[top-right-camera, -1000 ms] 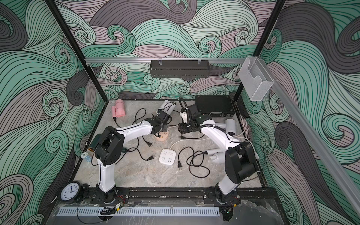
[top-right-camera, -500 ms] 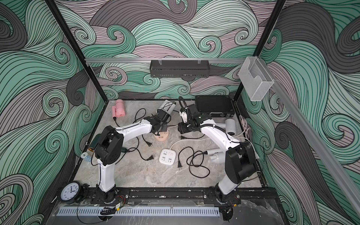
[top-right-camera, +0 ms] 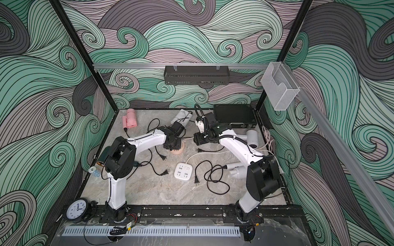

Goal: Charge the blow dryers
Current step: Insert the plug into the socket.

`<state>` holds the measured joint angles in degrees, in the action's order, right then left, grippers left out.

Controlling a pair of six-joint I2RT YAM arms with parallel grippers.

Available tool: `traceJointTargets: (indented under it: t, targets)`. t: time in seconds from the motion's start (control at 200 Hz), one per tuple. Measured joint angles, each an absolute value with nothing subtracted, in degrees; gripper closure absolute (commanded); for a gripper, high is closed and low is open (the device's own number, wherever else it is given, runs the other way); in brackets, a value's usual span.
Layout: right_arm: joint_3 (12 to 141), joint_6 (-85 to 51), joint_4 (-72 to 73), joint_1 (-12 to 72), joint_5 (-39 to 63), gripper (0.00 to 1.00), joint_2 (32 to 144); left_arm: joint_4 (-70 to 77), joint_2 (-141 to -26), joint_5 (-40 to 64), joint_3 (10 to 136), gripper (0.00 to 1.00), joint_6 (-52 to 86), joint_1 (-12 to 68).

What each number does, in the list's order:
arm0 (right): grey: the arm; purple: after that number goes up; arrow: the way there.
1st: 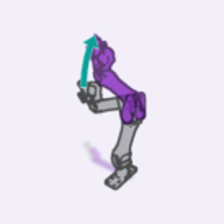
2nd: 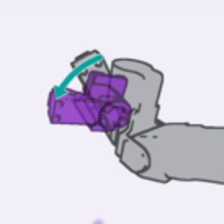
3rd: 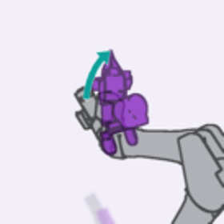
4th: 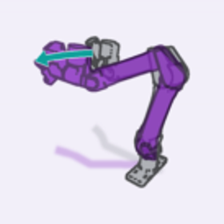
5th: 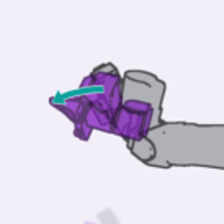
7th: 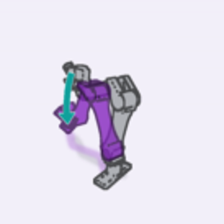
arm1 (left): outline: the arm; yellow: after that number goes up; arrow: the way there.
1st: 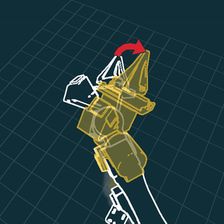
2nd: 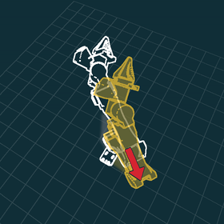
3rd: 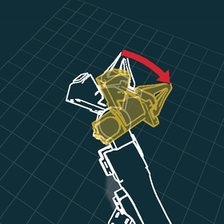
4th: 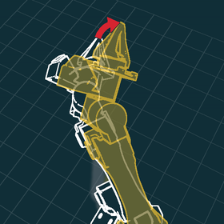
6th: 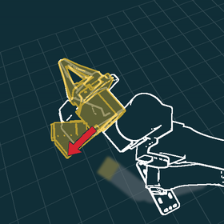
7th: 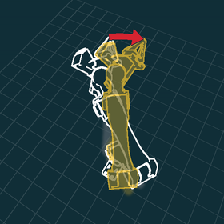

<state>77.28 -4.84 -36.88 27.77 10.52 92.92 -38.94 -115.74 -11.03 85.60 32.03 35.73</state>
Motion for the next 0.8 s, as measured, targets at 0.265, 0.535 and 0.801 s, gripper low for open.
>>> traceJointTargets:
  t: [0.265, 0.535, 0.801]
  targets:
    - [80.4, -4.3, -38.4, 30.2, 10.4, 0.41, 93.1, -39.8, -106.3, -3.9, 79.2, 0.57, 30.9, 33.6]
    - [85.8, -2.6, -40.3, 37.4, 10.0, 0.48, 97.3, -37.6, -88.4, 10.6, 69.0, 0.6, 30.5, 19.9]
    - [98.2, -2.5, -43.0, 46.9, 8.4, 0.44, 112.3, -37.9, -80.6, 12.2, 63.4, 0.61, 31.3, 8.7]
